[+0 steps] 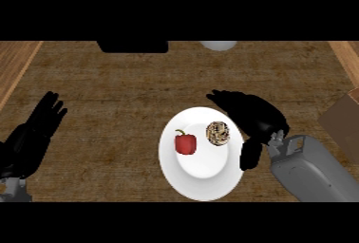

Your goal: Pick the cupcake from the plate and place it in the cardboard box

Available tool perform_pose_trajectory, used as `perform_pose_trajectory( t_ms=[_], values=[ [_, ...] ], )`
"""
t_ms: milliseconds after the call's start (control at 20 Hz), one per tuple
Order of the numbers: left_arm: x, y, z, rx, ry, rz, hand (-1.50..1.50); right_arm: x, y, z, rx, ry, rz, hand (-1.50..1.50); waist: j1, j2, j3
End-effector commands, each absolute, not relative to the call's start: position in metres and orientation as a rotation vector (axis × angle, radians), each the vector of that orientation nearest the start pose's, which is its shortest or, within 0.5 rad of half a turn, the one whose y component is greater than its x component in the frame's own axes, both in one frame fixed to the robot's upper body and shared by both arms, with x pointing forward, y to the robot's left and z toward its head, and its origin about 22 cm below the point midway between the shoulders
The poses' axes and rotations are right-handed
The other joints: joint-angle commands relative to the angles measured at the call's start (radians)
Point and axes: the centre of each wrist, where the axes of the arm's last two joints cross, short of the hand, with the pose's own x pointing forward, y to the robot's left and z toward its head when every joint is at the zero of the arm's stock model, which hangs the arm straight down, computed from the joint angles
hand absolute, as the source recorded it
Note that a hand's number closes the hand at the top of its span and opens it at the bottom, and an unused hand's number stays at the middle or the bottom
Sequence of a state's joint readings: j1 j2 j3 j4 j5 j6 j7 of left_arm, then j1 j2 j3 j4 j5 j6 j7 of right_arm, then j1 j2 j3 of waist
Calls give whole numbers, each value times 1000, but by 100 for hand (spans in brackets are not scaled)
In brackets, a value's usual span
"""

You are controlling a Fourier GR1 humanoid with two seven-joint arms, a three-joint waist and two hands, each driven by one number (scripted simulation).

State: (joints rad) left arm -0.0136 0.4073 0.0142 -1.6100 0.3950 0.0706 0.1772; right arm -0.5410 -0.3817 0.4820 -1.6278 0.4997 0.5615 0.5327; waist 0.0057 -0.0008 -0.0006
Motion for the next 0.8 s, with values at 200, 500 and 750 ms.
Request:
perform_pose_trajectory(
  t_ms=[200, 500, 750],
  values=[
    [240, 334, 50, 62, -1451, 47, 0, 298, -134, 114, -541, -1084, 1550, -150, -1, 1, 0],
    [256, 314, 47, 45, -1436, 22, 0, 312, -124, 104, -534, -1106, 1569, -150, -1, 2, 1],
    [260, 315, 56, 51, -1453, 65, 0, 310, -137, 107, -508, -1154, 1559, -150, -3, 1, 1]
  ],
)
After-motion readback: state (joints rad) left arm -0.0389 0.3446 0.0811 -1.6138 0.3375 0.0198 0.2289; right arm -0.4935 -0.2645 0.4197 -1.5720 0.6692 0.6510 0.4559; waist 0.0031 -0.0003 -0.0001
